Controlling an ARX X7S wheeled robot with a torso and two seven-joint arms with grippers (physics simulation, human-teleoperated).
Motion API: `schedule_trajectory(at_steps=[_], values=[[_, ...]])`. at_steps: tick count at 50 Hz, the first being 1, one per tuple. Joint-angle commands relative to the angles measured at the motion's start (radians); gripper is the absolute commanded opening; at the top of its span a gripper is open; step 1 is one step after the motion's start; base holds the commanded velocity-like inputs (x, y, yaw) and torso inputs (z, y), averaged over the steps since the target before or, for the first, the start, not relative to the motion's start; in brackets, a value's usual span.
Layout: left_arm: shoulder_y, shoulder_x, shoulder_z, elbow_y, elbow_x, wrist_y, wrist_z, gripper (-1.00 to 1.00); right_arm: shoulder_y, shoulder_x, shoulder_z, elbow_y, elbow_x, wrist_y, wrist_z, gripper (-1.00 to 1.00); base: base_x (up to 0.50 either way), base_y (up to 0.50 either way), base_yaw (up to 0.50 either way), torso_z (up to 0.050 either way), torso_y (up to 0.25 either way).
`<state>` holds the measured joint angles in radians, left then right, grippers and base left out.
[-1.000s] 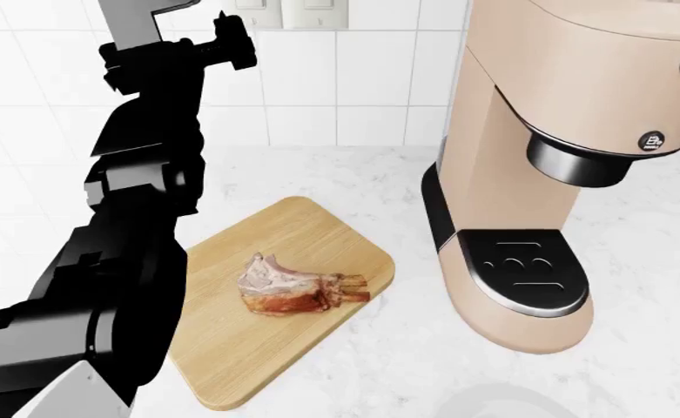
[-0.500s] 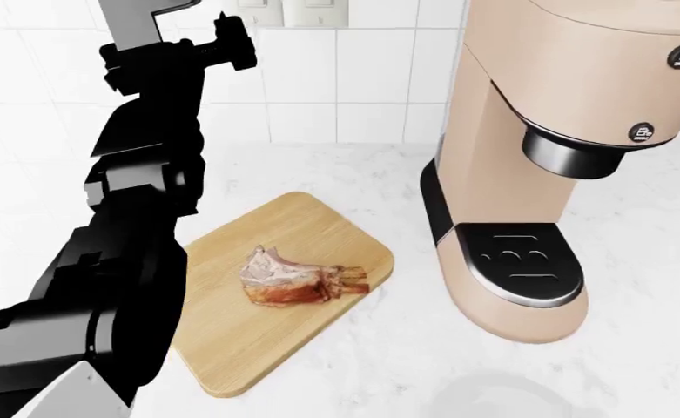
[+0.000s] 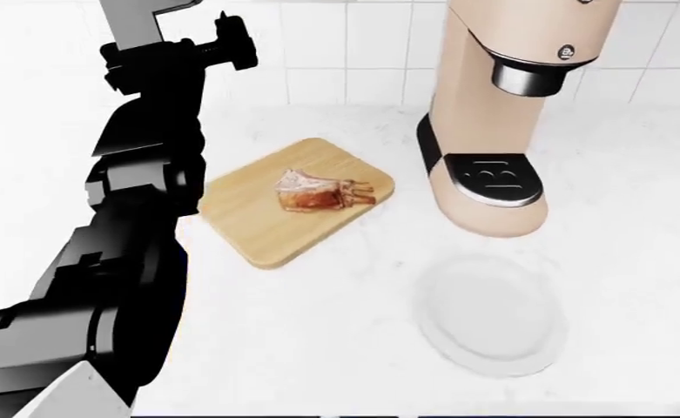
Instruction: Pick the lamb chop from the plate and place it on the cutting board. Then pick the condiment bottle from the cabinet and place it next to the cutting board.
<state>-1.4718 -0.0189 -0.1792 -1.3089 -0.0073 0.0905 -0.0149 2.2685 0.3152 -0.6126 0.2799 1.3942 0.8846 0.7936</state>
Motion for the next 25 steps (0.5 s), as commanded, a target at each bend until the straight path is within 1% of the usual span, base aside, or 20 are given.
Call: schedule_trajectory(at_steps=[1,8,14,21,25], values=[[0.0,-0.002,0.0,0.0,0.001,0.0,-0.001,1.0,0.003,0.001,0.015,-0.025,-0.017,0.007,-0.014,-1.0,-0.5,0.35,0.0,0.0,0.0],[-0.001,-0.002,0.001,0.0,0.0,0.0,-0.001,1.0,-0.001,0.001,0.011,-0.03,-0.024,0.011,-0.017,-1.0,-0.47,0.38,0.0,0.0,0.0],[0.001,-0.002,0.002,0.0,0.001,0.001,-0.001,1.0,-0.009,0.004,0.015,-0.041,-0.022,0.014,-0.013,-1.0,-0.31,0.46,0.0,0.0,0.0],[0.002,-0.002,0.003,0.0,0.001,0.003,0.0,1.0,-0.036,0.012,0.031,-0.063,0.0,0.013,-0.004,-1.0,-0.07,0.5,0.0,0.0,0.0],[0.001,-0.002,0.004,0.0,0.001,0.002,-0.002,1.0,-0.069,0.026,0.041,-0.109,0.048,0.04,0.015,-1.0,0.0,0.0,0.0,0.0,0.0]])
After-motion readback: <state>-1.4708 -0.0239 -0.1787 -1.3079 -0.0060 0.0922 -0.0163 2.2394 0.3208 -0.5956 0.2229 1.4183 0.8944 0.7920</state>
